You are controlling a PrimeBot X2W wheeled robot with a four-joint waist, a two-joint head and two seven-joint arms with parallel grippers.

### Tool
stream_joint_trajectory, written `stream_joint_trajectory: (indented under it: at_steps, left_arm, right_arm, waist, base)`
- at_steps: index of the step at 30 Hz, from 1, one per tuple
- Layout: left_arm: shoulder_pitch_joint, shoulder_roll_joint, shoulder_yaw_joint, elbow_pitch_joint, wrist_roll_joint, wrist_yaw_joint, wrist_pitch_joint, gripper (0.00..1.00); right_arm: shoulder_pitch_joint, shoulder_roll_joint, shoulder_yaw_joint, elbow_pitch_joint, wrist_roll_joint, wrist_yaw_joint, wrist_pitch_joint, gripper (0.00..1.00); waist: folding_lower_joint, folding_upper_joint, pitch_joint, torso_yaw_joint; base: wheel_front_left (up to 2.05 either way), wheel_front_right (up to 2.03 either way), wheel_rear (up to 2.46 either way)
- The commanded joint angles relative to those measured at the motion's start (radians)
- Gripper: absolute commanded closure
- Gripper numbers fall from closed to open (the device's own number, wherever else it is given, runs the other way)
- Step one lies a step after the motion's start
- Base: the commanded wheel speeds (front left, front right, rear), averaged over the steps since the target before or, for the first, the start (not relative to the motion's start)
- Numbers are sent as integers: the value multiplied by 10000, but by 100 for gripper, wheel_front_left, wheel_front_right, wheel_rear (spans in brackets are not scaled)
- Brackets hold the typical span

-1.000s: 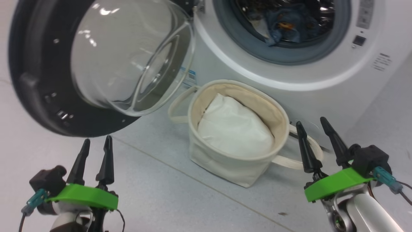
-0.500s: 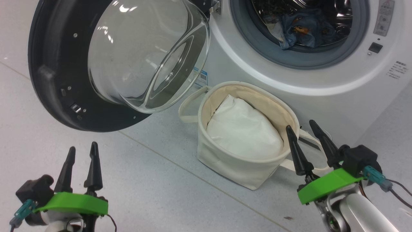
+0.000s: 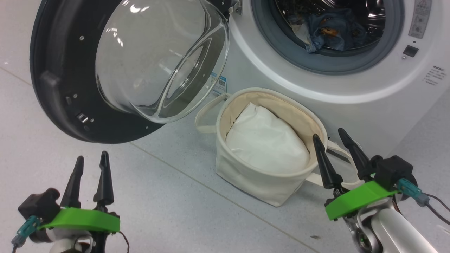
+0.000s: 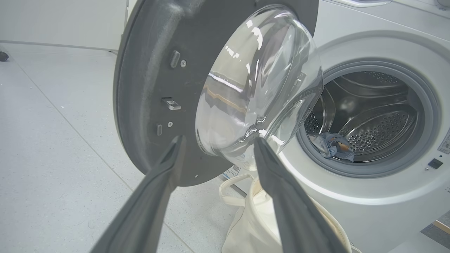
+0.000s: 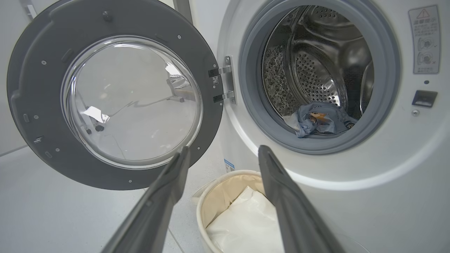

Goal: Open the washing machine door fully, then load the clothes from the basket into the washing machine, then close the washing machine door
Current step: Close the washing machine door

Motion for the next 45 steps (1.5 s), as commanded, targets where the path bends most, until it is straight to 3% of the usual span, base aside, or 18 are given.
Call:
stream_joint_trajectory:
  at_steps: [1,2,3,4,12,17,19,23,28,34,42,45]
  left_arm:
    - [-150,171,287,-363,27,-57,-120,0]
    - [-161,173,290,-371,5,-57,-120,0]
    - [-176,171,301,-390,-44,-57,-120,8]
    - [-203,175,289,-503,-130,-57,-120,100]
    - [-601,770,276,-2743,-2012,-57,-120,100]
    - [-1517,1438,1487,-3757,-4342,-29,415,100]
    - [-2162,1622,2244,-3264,-5585,236,1038,100]
    - [-3775,2097,3280,-958,-8164,1410,3346,100]
    - [-5328,3034,3749,1771,-9203,2003,4608,100]
    - [-6133,3712,3792,3734,-9377,1878,5055,100]
    - [-6884,4051,3528,5669,-9465,989,5708,100]
    - [-6995,4140,3142,6328,-9382,686,6632,100]
  right_arm:
    - [-223,-99,47,-251,8,56,-122,0]
    - [-218,-94,36,-255,-1,56,-122,0]
    - [-215,-89,27,-259,-8,56,-122,0]
    - [-210,-86,20,-264,-14,56,-122,0]
    - [-141,-153,-66,-296,-53,56,-122,0]
    - [-50,-183,-161,-325,-71,56,-122,0]
    - [-51,-205,-170,-338,-83,56,-122,0]
    - [-67,-293,-229,-376,-123,56,-122,0]
    - [44,-450,-346,-453,-210,56,-122,0]
    - [32,-757,-363,-500,-304,56,-122,0]
    - [-270,-1310,-300,-595,-353,56,-122,0]
    - [-272,-1426,-251,-562,-342,56,-122,0]
  waist:
    - [0,0,10,2]
    - [0,0,21,5]
    - [0,0,24,8]
    - [0,0,24,10]
    - [0,0,31,12]
    - [0,0,52,-4]
    - [0,0,86,-26]
    - [0,0,142,-96]
    - [0,0,251,-296]
    - [0,0,590,-717]
    - [0,0,1012,-1203]
    - [0,0,1081,-1284]
  base:
    - [0,0,0]
    - [0,0,0]
    - [0,0,0]
    - [0,0,0]
    - [0,0,0]
    - [0,0,0]
    - [0,0,0]
    - [0,0,0]
    - [0,0,0]
    - [0,0,0]
    - [0,0,0]
    - [0,0,0]
